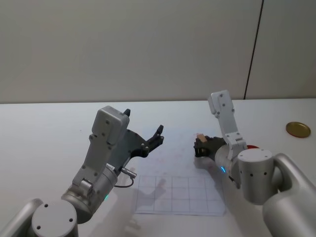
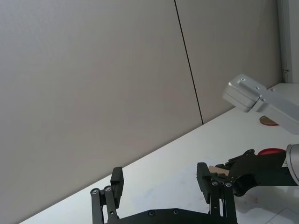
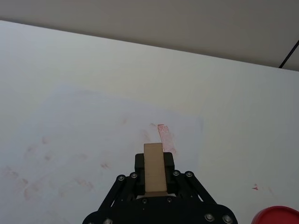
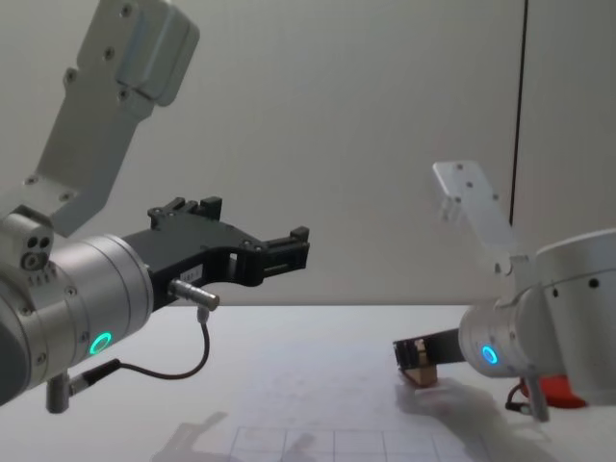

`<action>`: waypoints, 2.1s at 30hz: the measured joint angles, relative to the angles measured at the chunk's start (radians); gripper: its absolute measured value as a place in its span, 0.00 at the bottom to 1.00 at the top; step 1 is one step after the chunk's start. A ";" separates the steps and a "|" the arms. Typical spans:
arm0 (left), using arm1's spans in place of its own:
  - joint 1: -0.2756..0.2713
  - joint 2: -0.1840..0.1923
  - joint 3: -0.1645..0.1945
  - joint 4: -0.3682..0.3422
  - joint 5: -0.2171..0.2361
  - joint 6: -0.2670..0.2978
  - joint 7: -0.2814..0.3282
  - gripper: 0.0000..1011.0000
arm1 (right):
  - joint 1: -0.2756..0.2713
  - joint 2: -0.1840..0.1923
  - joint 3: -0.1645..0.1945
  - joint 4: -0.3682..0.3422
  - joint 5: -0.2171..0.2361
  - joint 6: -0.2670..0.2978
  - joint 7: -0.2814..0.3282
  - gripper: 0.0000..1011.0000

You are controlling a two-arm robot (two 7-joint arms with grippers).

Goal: Use the one hand to pick up the stamp and affix it onto the A4 paper.

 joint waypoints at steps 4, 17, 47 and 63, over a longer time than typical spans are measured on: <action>0.000 0.000 0.000 0.000 0.000 0.000 0.000 0.98 | 0.024 -0.009 0.003 0.050 -0.001 -0.012 0.011 0.22; 0.000 0.000 0.000 0.000 0.000 0.000 0.000 0.98 | 0.066 -0.024 0.006 0.153 0.007 -0.035 0.043 0.22; 0.000 0.000 0.000 0.000 0.000 0.000 0.000 0.98 | 0.009 -0.004 0.011 -0.045 -0.007 -0.062 0.057 0.22; 0.000 0.000 0.000 0.000 0.000 0.000 0.000 0.98 | -0.067 0.049 0.049 -0.276 -0.031 -0.018 -0.020 0.22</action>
